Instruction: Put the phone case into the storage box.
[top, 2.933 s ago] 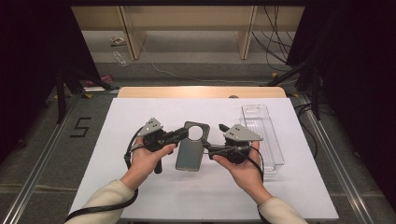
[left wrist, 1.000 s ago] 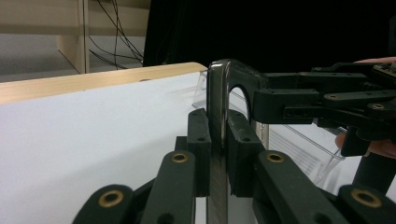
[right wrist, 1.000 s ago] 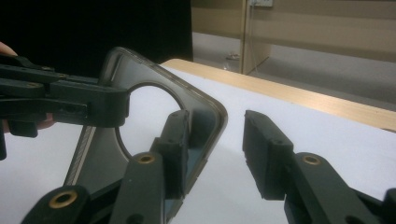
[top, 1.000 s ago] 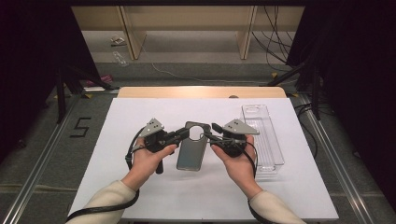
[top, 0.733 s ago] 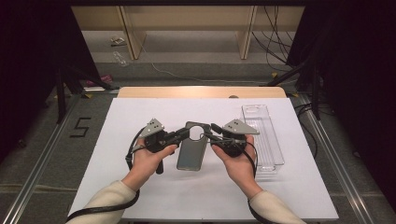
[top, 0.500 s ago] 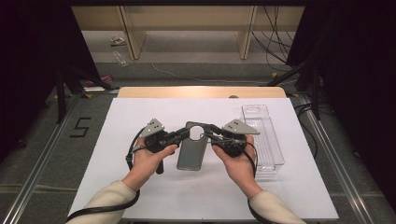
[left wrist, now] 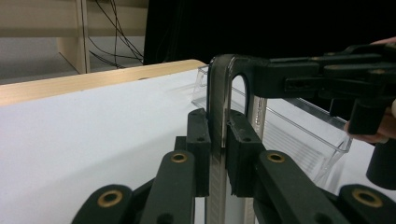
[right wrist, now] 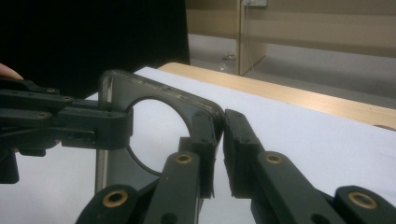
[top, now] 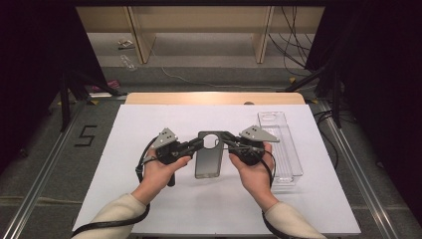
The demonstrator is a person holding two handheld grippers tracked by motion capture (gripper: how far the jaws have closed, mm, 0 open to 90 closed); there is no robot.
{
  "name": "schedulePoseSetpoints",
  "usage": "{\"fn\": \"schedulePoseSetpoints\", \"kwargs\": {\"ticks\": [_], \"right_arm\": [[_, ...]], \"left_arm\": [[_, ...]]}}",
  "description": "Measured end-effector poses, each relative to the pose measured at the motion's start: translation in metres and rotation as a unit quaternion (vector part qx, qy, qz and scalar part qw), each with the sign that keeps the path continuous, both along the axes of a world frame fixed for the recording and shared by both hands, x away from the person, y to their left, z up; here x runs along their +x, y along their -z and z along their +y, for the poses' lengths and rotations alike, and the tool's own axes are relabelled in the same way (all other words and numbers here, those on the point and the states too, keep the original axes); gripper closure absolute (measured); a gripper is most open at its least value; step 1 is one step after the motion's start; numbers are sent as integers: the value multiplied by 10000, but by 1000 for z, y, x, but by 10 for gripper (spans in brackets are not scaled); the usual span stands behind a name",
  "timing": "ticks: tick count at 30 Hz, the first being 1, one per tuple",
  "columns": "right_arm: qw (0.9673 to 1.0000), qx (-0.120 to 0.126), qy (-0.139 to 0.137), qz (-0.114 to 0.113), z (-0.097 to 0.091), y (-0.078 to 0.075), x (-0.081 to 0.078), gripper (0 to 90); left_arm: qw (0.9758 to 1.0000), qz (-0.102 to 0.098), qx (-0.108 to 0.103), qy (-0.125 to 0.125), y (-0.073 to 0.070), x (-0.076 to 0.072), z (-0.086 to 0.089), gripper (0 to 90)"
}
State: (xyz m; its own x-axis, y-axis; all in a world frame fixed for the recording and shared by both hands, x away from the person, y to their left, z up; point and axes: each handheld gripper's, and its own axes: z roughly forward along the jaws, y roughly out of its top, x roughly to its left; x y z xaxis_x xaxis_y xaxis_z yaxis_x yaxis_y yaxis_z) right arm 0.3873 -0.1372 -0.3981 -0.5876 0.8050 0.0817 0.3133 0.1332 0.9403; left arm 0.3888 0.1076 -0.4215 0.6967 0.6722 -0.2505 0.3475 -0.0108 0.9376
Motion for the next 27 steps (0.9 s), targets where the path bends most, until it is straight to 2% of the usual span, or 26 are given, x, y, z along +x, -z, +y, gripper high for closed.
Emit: {"fn": "schedulePoseSetpoints", "kwargs": {"ticks": [7,13,21,27], "right_arm": [[9998,-142,121,-31,4,-4,-3,841],[9994,-271,200,-106,7,-6,-5,841],[9986,-332,398,-95,2,-7,-3,842],[9982,-368,471,-82,-1,-7,-1,842]], "left_arm": [[10000,26,32,-7,1,0,0,801],[9997,-16,227,30,0,0,-2,757],[9979,-123,629,100,-3,-5,-7,515],[9960,-113,872,180,-3,-9,-5,335]]}}
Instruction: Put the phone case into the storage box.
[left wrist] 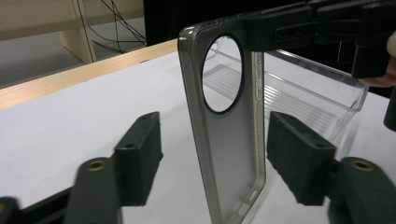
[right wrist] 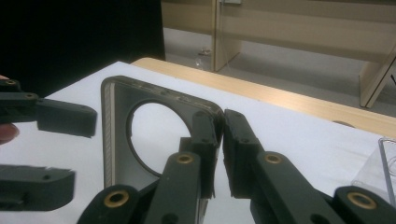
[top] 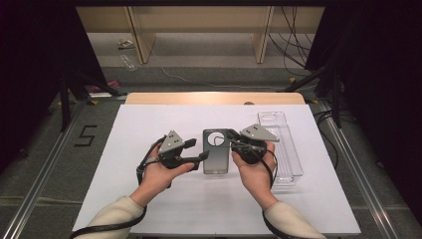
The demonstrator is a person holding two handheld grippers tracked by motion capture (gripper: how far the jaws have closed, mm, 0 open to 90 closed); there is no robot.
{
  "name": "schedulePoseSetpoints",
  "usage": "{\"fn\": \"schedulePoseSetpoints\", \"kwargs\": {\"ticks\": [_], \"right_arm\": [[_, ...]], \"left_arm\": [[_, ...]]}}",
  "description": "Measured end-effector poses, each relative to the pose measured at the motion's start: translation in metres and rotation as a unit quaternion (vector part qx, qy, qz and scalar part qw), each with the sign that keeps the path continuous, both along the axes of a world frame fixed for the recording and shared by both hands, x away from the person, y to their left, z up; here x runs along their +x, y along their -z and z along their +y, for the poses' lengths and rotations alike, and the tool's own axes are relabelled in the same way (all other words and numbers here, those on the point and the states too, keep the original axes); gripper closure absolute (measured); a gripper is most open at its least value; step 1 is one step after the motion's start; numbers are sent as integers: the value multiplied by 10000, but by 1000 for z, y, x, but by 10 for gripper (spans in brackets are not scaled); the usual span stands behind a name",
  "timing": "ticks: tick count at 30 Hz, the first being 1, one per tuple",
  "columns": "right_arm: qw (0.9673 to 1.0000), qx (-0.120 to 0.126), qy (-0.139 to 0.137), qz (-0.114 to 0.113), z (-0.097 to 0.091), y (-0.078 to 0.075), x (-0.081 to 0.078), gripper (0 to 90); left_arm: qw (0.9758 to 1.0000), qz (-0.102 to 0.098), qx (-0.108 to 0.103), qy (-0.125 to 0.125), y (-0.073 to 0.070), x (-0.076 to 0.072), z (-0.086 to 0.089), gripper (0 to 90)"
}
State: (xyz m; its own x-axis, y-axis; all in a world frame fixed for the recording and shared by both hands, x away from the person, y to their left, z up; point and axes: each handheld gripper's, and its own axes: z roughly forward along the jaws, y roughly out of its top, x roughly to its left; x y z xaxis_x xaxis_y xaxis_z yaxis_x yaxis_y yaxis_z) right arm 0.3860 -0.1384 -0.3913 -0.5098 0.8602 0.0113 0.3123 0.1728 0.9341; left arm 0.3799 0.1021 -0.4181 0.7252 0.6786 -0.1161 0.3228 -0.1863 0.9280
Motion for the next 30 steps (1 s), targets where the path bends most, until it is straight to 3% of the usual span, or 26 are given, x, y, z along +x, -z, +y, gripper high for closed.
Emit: {"fn": "schedulePoseSetpoints", "kwargs": {"ticks": [5,7,9,21,30], "right_arm": [[10000,-3,39,15,-1,0,1,842],[10000,-14,44,16,-1,0,1,841],[10000,-8,50,11,-2,0,1,841],[9999,55,141,-27,-8,-5,2,841],[9997,119,212,-66,-14,-11,3,840]], "left_arm": [[9998,-46,172,64,1,-4,4,174],[9995,-100,302,-62,1,-5,6,136],[9995,-76,281,-97,1,-5,9,106],[9991,-192,344,-157,1,-11,26,3],[9985,-218,470,-173,5,-17,41,0]]}}
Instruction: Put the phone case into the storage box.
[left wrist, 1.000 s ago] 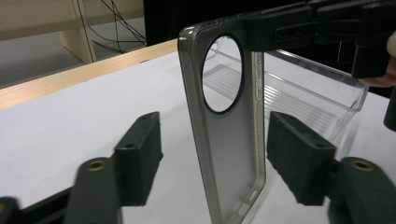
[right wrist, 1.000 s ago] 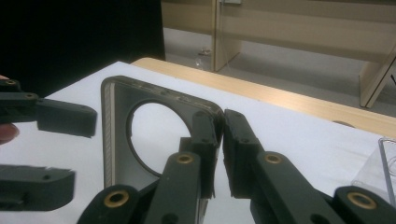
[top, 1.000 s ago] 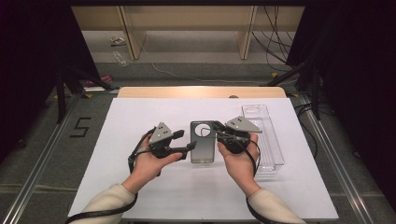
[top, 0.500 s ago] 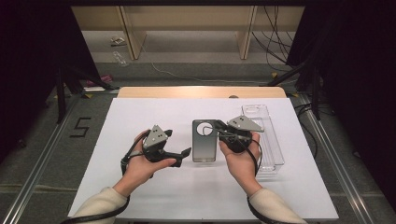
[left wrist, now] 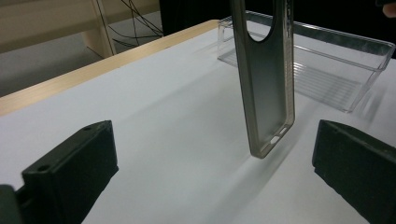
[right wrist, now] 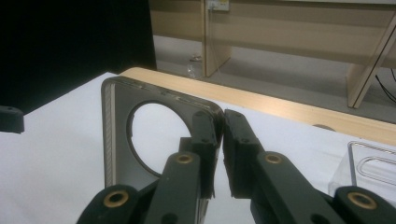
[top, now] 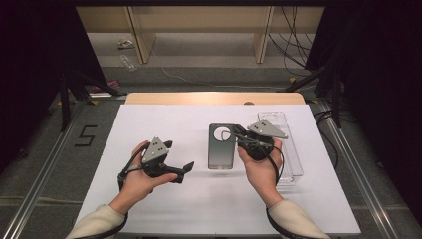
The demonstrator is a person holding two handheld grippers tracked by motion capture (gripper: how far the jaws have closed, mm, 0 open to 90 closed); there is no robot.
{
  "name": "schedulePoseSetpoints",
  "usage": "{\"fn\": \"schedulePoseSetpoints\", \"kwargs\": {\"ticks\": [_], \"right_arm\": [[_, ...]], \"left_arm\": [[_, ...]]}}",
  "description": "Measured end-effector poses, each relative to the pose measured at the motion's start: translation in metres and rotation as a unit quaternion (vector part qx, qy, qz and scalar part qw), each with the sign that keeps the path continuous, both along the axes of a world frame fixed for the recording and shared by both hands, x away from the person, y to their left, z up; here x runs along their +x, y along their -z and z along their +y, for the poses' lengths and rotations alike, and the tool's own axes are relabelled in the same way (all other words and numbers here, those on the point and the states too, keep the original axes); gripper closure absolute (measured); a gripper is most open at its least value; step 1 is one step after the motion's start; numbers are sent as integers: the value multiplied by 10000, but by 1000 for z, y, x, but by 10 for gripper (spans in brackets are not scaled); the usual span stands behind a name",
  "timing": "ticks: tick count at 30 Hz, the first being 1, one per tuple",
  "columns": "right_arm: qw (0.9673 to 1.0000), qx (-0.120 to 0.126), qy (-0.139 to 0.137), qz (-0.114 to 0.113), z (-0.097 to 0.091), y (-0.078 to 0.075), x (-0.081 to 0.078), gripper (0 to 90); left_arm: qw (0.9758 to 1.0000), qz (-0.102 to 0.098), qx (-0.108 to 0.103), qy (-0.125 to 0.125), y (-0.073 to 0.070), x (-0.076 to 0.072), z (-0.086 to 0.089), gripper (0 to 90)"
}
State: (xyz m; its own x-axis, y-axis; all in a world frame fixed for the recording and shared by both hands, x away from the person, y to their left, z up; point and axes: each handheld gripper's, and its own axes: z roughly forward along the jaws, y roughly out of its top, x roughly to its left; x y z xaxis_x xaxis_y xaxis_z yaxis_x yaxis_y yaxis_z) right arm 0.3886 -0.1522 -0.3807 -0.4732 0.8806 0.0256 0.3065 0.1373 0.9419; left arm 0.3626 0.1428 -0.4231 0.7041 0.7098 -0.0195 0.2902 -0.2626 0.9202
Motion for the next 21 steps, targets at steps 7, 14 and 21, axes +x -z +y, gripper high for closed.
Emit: {"fn": "schedulePoseSetpoints", "kwargs": {"ticks": [7,14,21], "right_arm": [[10000,29,33,-19,-3,-3,0,840],[10000,59,47,-38,-6,-6,1,841],[9999,83,81,-58,-8,-8,1,840]], "left_arm": [[10000,-19,77,14,3,-5,9,0],[9999,-68,128,13,3,-11,16,0],[9999,-45,109,-2,6,-17,22,0]]}}
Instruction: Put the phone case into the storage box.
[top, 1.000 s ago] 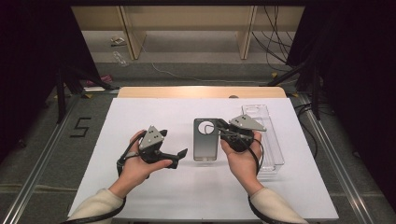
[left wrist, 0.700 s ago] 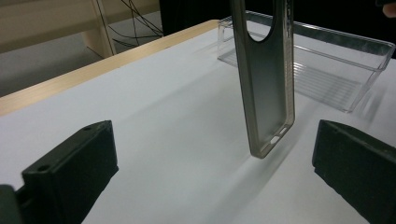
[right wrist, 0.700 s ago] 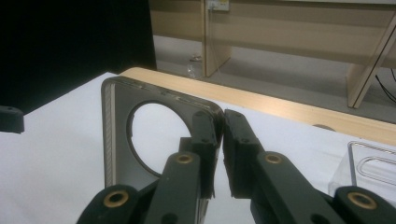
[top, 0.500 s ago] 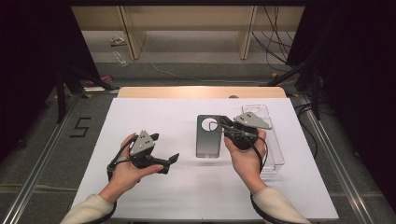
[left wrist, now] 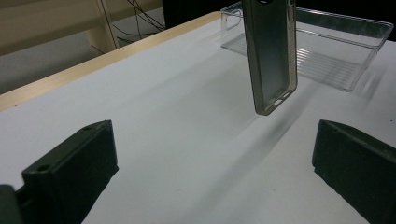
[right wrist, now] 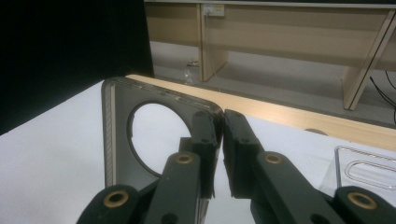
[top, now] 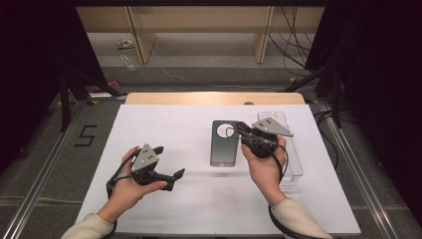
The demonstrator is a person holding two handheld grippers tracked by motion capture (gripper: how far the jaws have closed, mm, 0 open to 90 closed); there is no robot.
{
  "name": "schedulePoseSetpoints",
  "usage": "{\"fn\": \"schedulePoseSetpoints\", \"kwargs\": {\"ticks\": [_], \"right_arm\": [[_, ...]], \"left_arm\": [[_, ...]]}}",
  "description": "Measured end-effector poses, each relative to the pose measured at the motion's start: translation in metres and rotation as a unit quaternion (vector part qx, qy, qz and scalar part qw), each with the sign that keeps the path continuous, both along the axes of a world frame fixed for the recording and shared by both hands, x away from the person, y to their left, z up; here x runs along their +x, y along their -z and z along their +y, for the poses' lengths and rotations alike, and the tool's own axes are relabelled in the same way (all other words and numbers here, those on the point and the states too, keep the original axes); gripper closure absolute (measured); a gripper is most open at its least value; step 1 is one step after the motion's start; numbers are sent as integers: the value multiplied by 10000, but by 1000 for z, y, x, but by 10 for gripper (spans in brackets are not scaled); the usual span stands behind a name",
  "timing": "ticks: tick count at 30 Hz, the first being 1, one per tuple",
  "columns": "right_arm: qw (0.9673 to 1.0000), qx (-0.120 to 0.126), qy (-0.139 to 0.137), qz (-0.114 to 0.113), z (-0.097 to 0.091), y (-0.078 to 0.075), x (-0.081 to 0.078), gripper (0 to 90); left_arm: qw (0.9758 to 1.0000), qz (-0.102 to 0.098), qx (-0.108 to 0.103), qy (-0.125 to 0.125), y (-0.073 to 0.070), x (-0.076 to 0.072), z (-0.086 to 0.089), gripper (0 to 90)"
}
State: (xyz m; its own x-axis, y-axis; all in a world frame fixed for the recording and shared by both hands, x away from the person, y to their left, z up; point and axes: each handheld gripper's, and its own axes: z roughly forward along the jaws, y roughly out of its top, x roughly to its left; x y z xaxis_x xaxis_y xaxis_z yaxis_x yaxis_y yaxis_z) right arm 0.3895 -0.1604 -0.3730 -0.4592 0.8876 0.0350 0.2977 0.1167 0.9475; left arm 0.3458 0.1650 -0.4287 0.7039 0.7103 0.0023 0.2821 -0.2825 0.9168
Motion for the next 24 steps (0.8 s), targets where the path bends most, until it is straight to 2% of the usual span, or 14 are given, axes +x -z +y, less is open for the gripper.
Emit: {"fn": "schedulePoseSetpoints", "kwargs": {"ticks": [9,24], "right_arm": [[10000,51,60,-27,-5,-4,1,840],[9998,130,160,-83,-18,-12,4,840]], "left_arm": [[10000,-60,-16,-1,1,-4,4,0],[9999,-81,84,52,5,-5,4,5]]}}
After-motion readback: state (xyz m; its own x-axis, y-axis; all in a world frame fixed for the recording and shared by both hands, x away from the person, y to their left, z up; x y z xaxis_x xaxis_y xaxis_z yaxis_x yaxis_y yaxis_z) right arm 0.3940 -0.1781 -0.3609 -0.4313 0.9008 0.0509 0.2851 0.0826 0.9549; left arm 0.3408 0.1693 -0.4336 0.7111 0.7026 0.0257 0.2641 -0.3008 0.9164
